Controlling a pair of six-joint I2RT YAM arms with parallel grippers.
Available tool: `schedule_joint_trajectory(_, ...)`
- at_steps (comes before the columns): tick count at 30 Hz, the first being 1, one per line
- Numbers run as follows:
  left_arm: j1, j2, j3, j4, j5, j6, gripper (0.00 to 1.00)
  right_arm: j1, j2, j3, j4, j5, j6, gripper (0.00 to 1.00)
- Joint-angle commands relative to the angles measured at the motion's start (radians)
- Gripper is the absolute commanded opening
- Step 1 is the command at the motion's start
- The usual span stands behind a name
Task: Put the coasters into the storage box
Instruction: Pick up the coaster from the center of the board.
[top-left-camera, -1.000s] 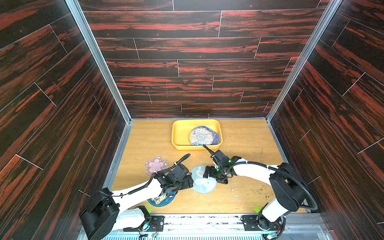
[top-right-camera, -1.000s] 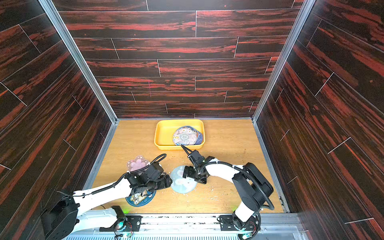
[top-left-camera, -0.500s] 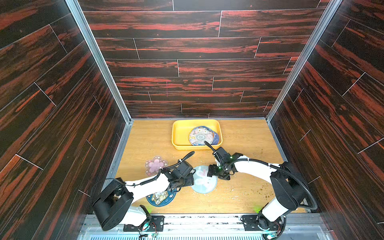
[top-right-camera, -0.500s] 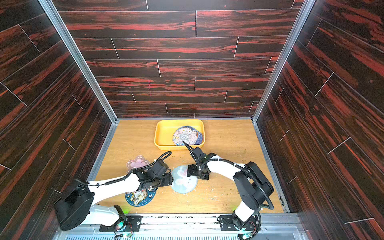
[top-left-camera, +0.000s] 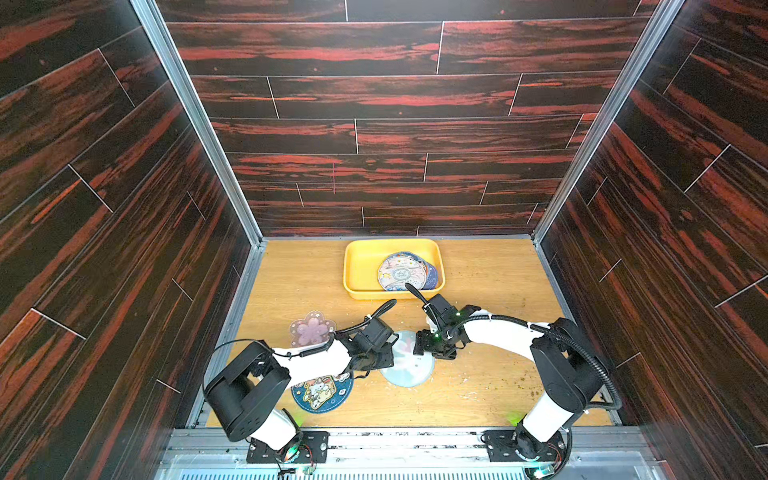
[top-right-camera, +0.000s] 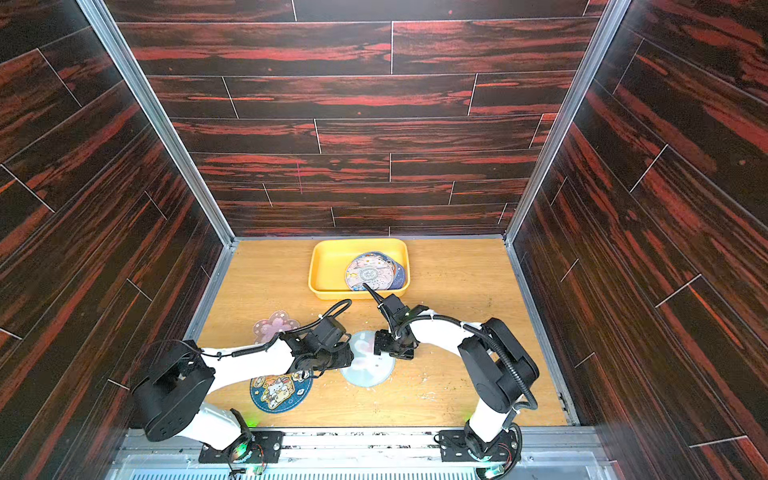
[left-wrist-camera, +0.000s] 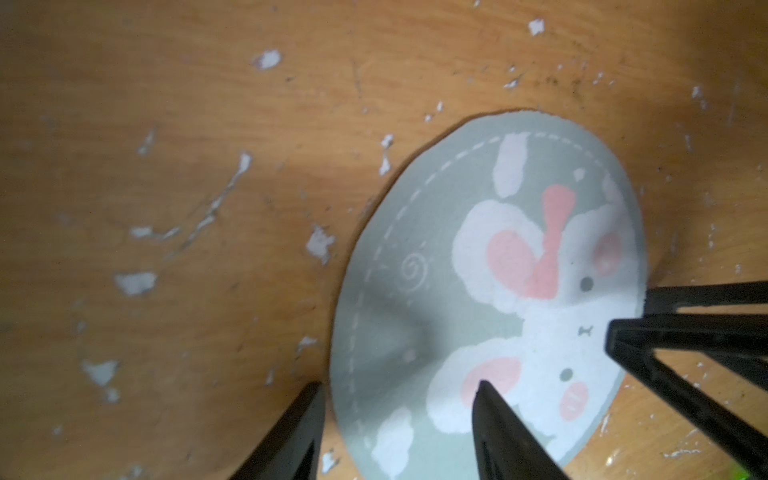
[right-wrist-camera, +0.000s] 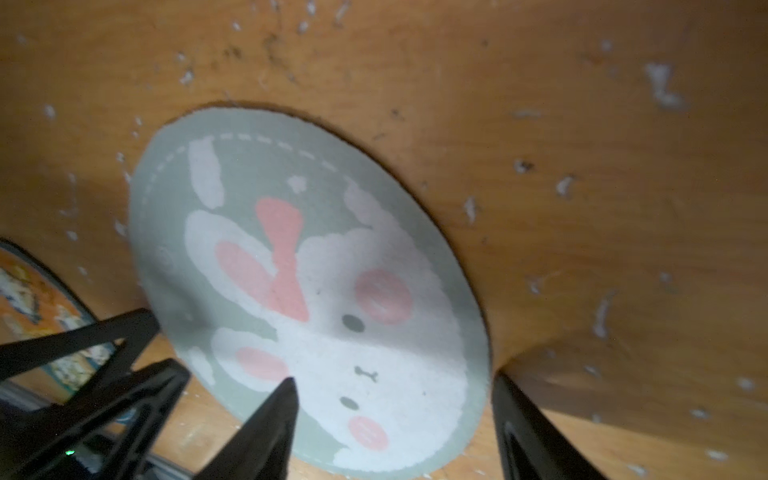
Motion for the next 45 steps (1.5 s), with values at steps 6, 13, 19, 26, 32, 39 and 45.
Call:
schedule_joint_trajectory(6,0.004,0.029,0.008,-0.009,0.019,-0.003,0.59,-0.001,0.058,-0.003,-0.002,-0.029,-0.003,0.63)
schedule_joint_trajectory(13,0.004,0.028,0.001,-0.002,0.021,-0.014,0.59,0.000,0.055,-0.001,0.002,-0.029,-0.002,0.43)
schedule_joint_trajectory(19,0.004,0.003,-0.004,-0.010,0.016,-0.021,0.61,-0.003,0.040,0.020,-0.010,-0.017,-0.005,0.11)
schedule_joint_trajectory(26,0.021,-0.085,-0.026,-0.044,0.007,-0.033,0.68,-0.011,-0.033,0.060,-0.052,-0.037,-0.008,0.00)
schedule_joint_trajectory(32,0.052,-0.171,-0.035,-0.099,0.005,-0.034,0.75,-0.011,-0.088,0.158,-0.130,-0.055,-0.028,0.00)
schedule_joint_trajectory(39,0.089,-0.270,-0.055,-0.160,0.010,-0.036,0.81,-0.028,-0.085,0.370,-0.232,-0.041,-0.081,0.00)
schedule_joint_trajectory(45,0.112,-0.340,-0.085,-0.199,0.005,-0.039,0.83,-0.103,-0.034,0.561,-0.267,-0.050,-0.133,0.00)
